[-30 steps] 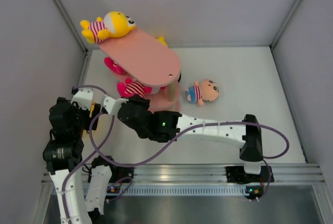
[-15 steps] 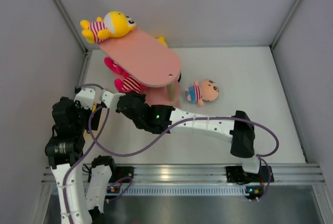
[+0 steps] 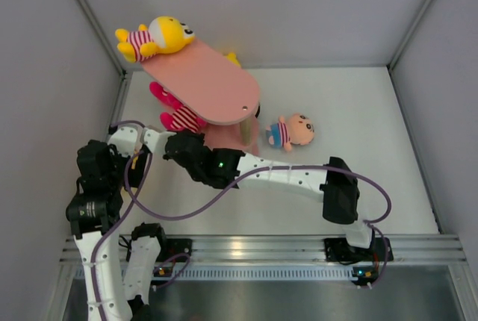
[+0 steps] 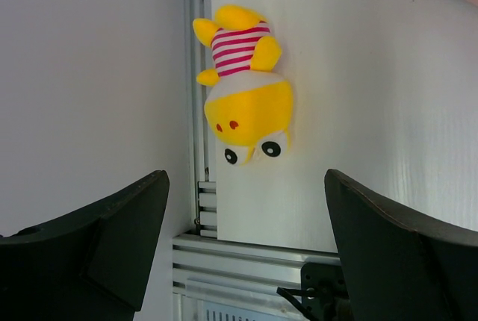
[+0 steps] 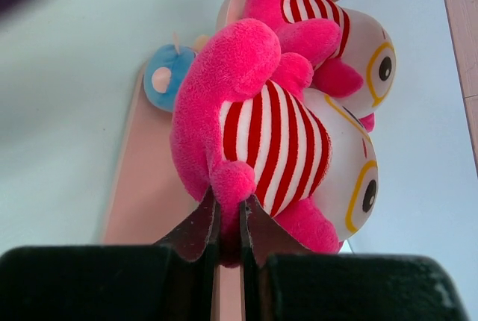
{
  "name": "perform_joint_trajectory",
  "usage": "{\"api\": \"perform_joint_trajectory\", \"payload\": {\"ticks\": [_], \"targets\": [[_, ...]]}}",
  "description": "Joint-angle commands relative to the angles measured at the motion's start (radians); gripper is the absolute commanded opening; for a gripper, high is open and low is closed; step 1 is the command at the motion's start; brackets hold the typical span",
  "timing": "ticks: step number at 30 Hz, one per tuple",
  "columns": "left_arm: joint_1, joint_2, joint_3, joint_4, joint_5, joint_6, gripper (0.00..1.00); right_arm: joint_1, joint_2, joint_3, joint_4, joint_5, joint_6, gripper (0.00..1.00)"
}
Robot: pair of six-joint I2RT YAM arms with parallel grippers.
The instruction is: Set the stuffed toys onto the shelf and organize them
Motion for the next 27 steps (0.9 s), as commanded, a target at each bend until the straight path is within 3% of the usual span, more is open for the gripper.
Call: {"api": "perform_joint_trajectory", "payload": {"ticks": [1,18,27], "targets": [[-0.005,-0.038,0.027,0.069,0.059,0.01,0.91,-0.09,0.033,-0.011,-0.05,0.076,0.005,0.01],[-0.004,-0.043,0.024,0.071,0.064,0.011,0.91,-0.103,-0.068,-0.18,-0.007,0.251,0.015,0.02],[-0.005,-0.044,0.024,0.069,0.073,0.011,0.91,-0.103,-0.142,-0.303,0.045,0.231,-0.032,0.05]]}}
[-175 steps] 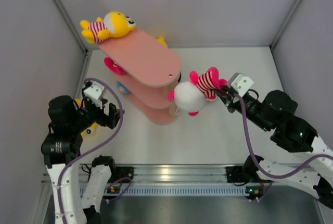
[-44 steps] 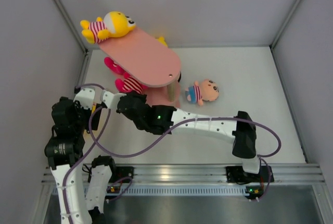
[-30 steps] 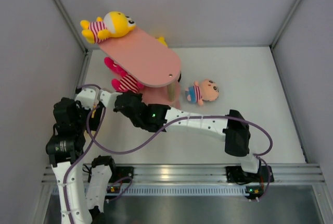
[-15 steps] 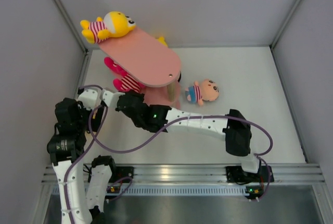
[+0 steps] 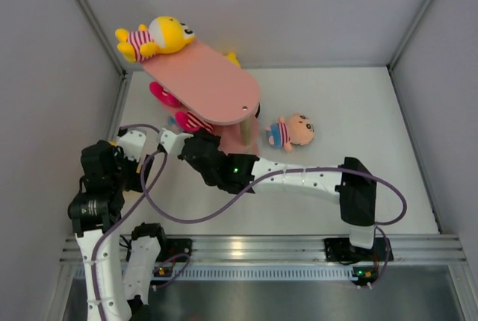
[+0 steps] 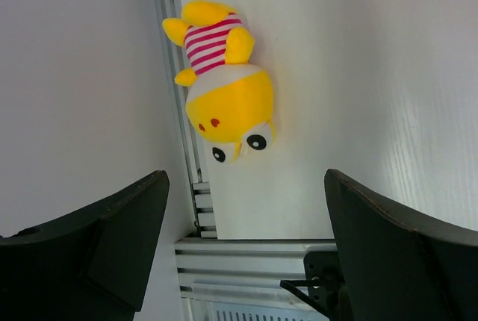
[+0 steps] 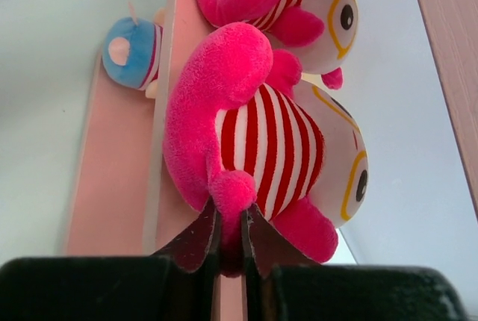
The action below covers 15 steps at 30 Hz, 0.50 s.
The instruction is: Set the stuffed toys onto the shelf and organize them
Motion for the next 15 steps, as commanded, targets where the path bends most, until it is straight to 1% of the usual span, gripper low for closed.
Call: {"api": "perform_joint_trajectory", "payload": {"ticks": [1,3,4,7,8,10,11,13,15], "targets": [[0.001,-0.045,0.043,0.104,0.016,-0.052,0.91,-0.096,-0.006,-0.067,-0.098,0.122,-0.028,0.06],[0.001,-0.045,0.043,0.104,0.014,-0.054,0.91,-0.096,-0.004,-0.072,-0.101,0.114,-0.045,0.13],[0.001,-0.046,0.045,0.103,0.014,-0.052,0.91,-0.096,-0.003,-0.072,-0.109,0.116,-0.048,0.23],[0.001,-0.046,0.043,0.102,0.02,-0.052,0.92,-0.096,-0.007,-0.072,-0.123,0.118,-0.043,0.41],[0.001,-0.046,0.042,0.102,0.023,-0.052,0.92,-0.096,-0.009,-0.072,-0.13,0.108,-0.036,0.5],[0.001,-0.048,0.034,0.104,0.031,-0.052,0.92,-0.095,-0.021,-0.069,-0.15,0.093,-0.004,0.55],[0.001,-0.048,0.029,0.104,0.033,-0.051,0.92,-0.092,-0.024,-0.071,-0.152,0.082,0.003,0.61],[0.001,-0.051,0.026,0.104,0.033,-0.052,0.92,-0.085,-0.035,-0.069,-0.161,0.067,0.017,0.64],[0.001,-0.055,0.019,0.104,0.031,-0.049,0.92,-0.078,-0.044,-0.069,-0.161,0.056,0.021,0.63]]}}
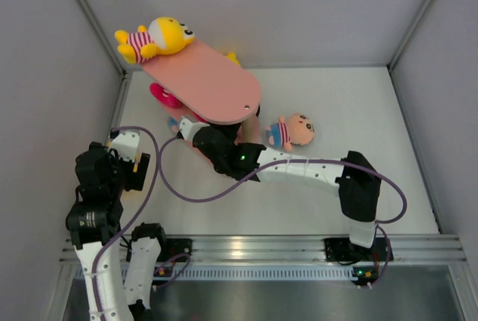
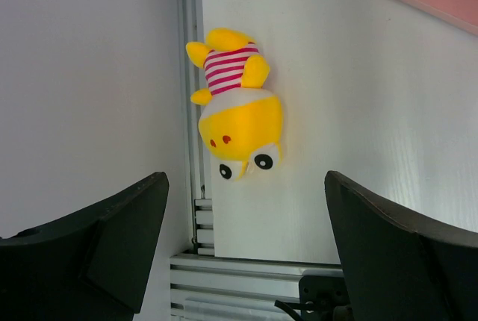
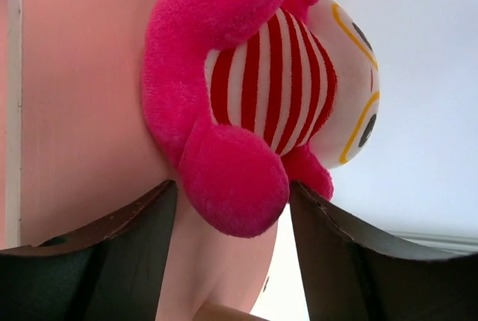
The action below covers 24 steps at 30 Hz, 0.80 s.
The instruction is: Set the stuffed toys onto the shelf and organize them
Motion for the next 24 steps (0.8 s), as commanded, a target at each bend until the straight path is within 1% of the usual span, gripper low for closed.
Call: {"api": "perform_joint_trajectory", "payload": {"ticks": [1,3,7,8,10,11,14,16,17,22,24], "targets": [[-0.001,-0.014,0.012,0.061,0.032,-0.004,0.92,0.017,-0.031,-0.001,-0.085,-0.025,0.041,0.63],[-0.001,-0.014,0.009,0.063,0.032,-0.003,0.92,0.02,-0.036,0.002,-0.082,-0.042,0.05,0.56],[-0.002,-0.013,0.014,0.061,0.033,0.002,0.92,0.025,-0.04,0.019,-0.092,-0.057,0.061,0.51],[-0.001,-0.013,0.012,0.061,0.033,0.0,0.92,0.026,-0.043,0.022,-0.091,-0.063,0.062,0.45],[-0.001,-0.014,0.014,0.063,0.033,-0.001,0.92,0.028,-0.048,0.022,-0.088,-0.074,0.065,0.37],[-0.001,-0.011,0.012,0.063,0.033,0.0,0.92,0.031,-0.052,0.019,-0.083,-0.078,0.067,0.3],[-0.001,-0.013,0.009,0.063,0.033,-0.001,0.92,0.033,-0.062,0.013,-0.072,-0.086,0.071,0.16],[-0.001,-0.014,0.009,0.063,0.033,0.0,0.92,0.034,-0.065,0.011,-0.072,-0.091,0.073,0.12],[-0.001,-0.014,0.008,0.063,0.033,0.0,0.92,0.036,-0.066,0.011,-0.072,-0.098,0.071,0.08],[-0.001,-0.014,0.008,0.061,0.033,0.002,0.92,0.049,-0.094,-0.016,-0.046,-0.15,0.048,0.04],[-0.001,-0.014,0.008,0.061,0.033,0.002,0.92,0.053,-0.117,-0.036,-0.03,-0.198,0.038,0.03]]}}
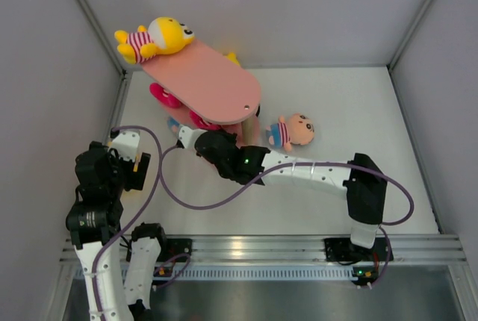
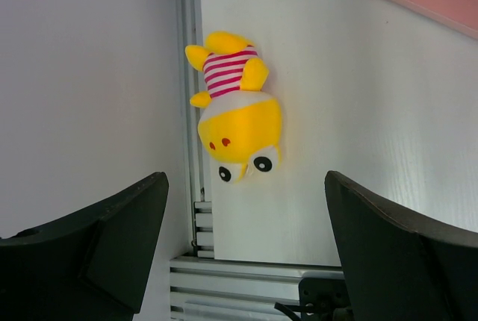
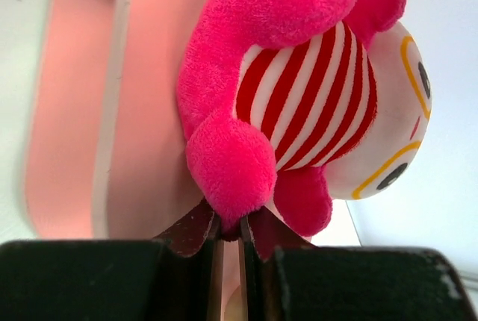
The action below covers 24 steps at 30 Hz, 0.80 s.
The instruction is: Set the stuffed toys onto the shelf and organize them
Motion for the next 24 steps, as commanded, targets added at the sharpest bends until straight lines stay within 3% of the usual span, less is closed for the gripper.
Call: {"api": "perform_joint_trajectory", "payload": {"ticks": [1,7,15,18,19,24], "targets": [[-0.002,-0.017,0.006,0.053,0.028,0.004,0.92,0.035,-0.098,-0.032,0.052,-0.103,-0.03,0.04],[-0.001,-0.017,0.004,0.054,0.026,0.003,0.92,0.039,-0.103,-0.023,0.037,-0.089,-0.025,0.06],[-0.001,-0.02,-0.006,0.053,0.028,0.011,0.92,0.04,-0.094,-0.006,0.012,-0.086,-0.001,0.3],[-0.001,-0.02,-0.014,0.054,0.028,0.011,0.92,0.045,-0.107,-0.014,0.017,-0.086,-0.005,0.43],[-0.002,-0.02,-0.023,0.054,0.028,0.009,0.92,0.052,-0.112,-0.02,0.017,-0.086,-0.007,0.51],[-0.002,0.006,-0.06,0.056,0.022,0.001,0.92,0.071,-0.13,-0.014,0.009,-0.074,0.001,0.63]]}}
